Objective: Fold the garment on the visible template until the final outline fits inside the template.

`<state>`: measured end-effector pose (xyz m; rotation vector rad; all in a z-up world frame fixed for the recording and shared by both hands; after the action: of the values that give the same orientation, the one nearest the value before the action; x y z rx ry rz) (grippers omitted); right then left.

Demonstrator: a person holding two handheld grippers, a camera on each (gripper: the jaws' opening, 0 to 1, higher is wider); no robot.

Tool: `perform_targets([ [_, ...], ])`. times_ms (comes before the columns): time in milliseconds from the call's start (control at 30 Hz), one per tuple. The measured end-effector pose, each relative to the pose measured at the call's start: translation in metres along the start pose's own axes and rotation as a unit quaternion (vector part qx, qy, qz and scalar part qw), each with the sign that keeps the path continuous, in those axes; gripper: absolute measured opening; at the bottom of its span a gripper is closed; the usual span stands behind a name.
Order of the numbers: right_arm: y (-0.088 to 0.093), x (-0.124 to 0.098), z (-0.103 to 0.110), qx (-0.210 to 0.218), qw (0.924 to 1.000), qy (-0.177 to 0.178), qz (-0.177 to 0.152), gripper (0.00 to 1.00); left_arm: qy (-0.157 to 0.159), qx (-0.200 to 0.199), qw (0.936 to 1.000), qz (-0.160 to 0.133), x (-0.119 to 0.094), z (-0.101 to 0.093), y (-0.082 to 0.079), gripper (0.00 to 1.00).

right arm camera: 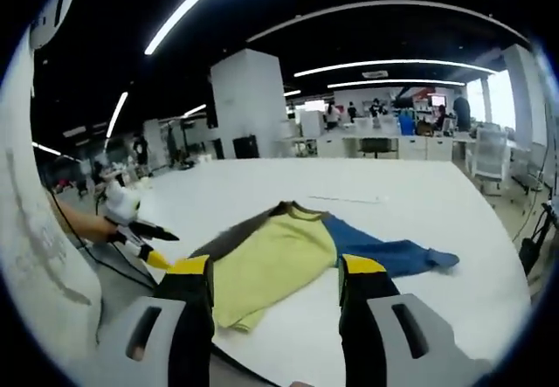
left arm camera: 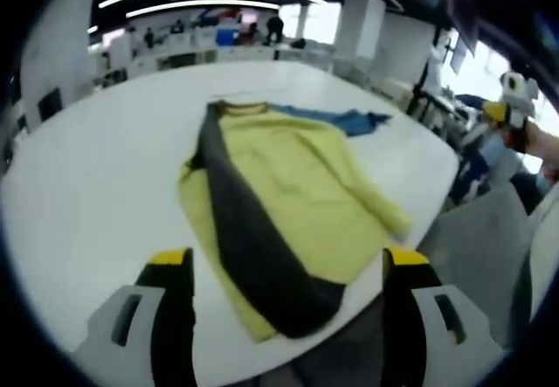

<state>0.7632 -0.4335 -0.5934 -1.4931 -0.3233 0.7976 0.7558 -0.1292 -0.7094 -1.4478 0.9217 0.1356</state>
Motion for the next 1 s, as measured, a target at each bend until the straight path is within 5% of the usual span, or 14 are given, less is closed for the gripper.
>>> perform_targets([
  [367,0.022,0.002,0.011,-0.012,0.9986,0.003,0.051,0.54,0.018,0.065,0.9974,0.028,0.005,-0.019,0.011,0.86],
  [467,0.023,0.001,0.013,-0.019,0.9982,0.0,0.057,0.54,0.016,0.118,0.9922,0.039,0.006,-0.022,0.014,0.85],
  [500,0.024,0.001,0.013,-0.02,0.9981,0.0,0.059,0.54,0.005,0.147,0.9884,0.037,0.005,-0.02,0.012,0.83],
  [633,0.024,0.001,0.016,-0.009,0.9984,-0.001,0.056,0.54,0.025,0.304,0.9515,0.043,0.004,-0.038,0.014,0.78],
  [733,0.024,0.001,0.016,-0.001,0.9986,0.004,0.053,0.54,0.05,0.342,0.9355,0.075,0.01,-0.048,0.03,0.77],
  [833,0.024,0.001,0.017,0.002,0.9987,0.006,0.051,0.54,0.064,0.354,0.9273,0.102,0.017,-0.051,0.041,0.76],
  [933,0.023,-0.001,0.017,0.001,0.9987,0.008,0.05,0.54,0.077,0.352,0.9271,0.103,0.021,-0.054,0.042,0.73],
  [1000,0.022,-0.003,0.015,0.005,0.9988,0.012,0.047,0.53,0.099,0.299,0.941,0.123,0.024,-0.057,0.051,0.7],
])
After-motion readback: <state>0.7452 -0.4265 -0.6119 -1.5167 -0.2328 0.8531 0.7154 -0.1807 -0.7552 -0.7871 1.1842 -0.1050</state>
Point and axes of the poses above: the point that each gripper's makers call its tool centre point, and the gripper's own axes: x roughly forward along the fingers, z roughly to its left, y roughly out of its underside, the point moved 1 cm from there along -x, roughly backward along the fingers, and after that the axes turned 2 degrees about -z, right-handed, at the moved point
